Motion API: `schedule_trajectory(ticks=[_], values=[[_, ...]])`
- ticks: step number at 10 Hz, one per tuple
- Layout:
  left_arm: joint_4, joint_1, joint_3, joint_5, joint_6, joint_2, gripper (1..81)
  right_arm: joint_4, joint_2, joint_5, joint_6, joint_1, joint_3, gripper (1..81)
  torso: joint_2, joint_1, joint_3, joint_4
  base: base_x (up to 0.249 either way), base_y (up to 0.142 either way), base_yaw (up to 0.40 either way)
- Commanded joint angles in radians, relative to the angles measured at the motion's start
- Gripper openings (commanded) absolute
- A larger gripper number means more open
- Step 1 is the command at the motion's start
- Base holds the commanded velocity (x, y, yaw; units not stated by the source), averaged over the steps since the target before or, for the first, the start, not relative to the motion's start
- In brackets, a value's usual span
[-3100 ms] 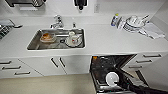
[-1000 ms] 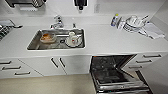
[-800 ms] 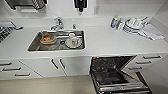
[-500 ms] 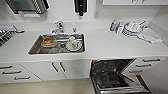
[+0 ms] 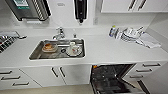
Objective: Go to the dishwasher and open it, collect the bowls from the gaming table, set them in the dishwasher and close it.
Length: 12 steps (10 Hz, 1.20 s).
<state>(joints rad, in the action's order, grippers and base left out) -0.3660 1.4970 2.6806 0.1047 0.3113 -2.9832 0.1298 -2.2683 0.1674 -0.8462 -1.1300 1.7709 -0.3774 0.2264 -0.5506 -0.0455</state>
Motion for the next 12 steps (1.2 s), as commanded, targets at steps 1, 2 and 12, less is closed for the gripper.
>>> schedule_trajectory(ticks=[1, 2, 12], values=[[0.007, 0.018, 0.001, -0.068, -0.001, 0.004, 81.1, -0.038, 0.019, -0.006, -0.014, 0.031, 0.041, 81.1, -0.096, 0.062, 0.000, 0.000, 0.000, 0.000, 0.000], [0.009, 0.019, 0.001, -0.068, -0.001, 0.006, 81.1, -0.104, 0.002, -0.031, -0.025, 0.035, 0.068, 81.1, -0.134, 0.085, 0.000, 0.000, 0.000, 0.000, 0.000], [0.009, 0.019, 0.001, -0.071, -0.001, 0.015, 81.1, -0.515, -0.088, -0.078, -0.027, 0.005, 0.304, 81.1, -0.510, 0.320, 0.002, 0.000, 0.000, 0.000, 0.000]])
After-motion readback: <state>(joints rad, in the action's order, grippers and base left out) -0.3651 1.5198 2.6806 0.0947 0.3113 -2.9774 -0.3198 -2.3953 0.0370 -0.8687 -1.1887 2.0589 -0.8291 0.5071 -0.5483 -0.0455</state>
